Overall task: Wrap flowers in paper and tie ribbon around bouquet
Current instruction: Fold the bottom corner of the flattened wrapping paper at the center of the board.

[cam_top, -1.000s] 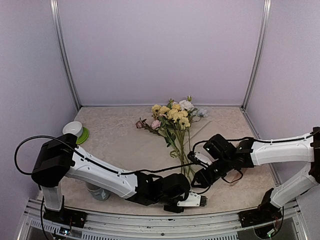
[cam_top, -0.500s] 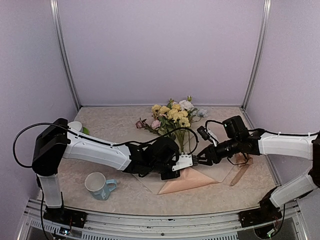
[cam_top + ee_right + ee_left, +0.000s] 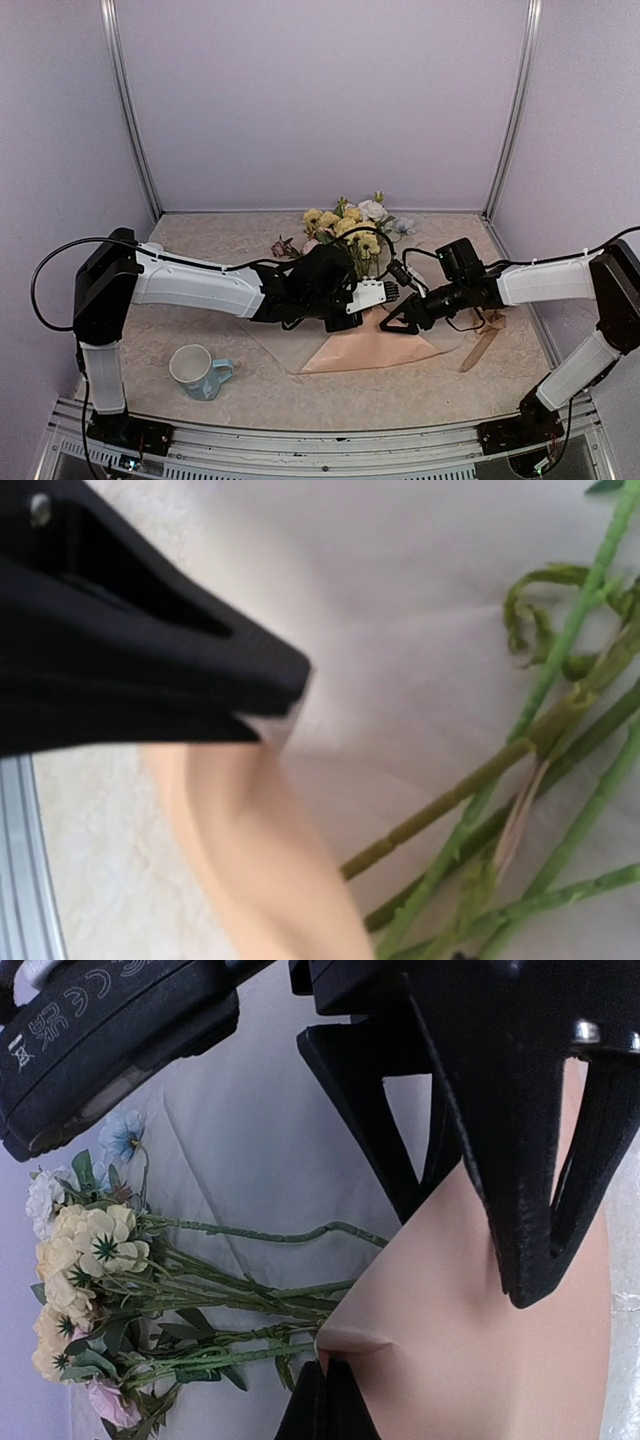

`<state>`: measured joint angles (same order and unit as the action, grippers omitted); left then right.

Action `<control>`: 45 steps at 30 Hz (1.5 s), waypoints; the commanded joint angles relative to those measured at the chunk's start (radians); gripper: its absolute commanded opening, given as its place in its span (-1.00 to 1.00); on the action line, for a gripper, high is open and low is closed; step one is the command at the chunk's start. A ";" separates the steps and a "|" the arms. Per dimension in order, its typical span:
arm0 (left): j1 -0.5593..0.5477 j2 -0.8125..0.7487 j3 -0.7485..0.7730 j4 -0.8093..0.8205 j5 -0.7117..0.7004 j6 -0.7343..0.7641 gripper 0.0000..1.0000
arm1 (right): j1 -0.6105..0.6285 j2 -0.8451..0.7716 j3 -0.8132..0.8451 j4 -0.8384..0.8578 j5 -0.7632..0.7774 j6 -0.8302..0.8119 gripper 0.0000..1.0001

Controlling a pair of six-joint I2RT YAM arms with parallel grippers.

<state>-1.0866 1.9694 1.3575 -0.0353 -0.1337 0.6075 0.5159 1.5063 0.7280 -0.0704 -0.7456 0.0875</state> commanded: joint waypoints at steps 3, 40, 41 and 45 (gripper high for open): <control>0.008 0.040 0.043 -0.006 0.034 0.019 -1.00 | -0.018 0.075 -0.003 0.053 -0.042 -0.008 0.01; -0.107 0.056 0.054 -0.274 0.039 -0.475 -0.43 | -0.065 0.179 -0.103 0.292 -0.092 0.200 -1.00; -0.102 0.054 0.037 -0.267 0.034 -0.486 -0.44 | -0.065 0.180 -0.104 0.299 -0.091 0.206 -1.00; -0.073 0.061 -0.004 -0.287 0.006 -0.532 -0.50 | -0.065 0.188 -0.109 0.302 -0.081 0.219 -1.00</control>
<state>-1.1923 2.0064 1.3899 -0.2798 -0.1131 0.1646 0.4599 1.7054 0.6342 0.1932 -0.8455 0.2775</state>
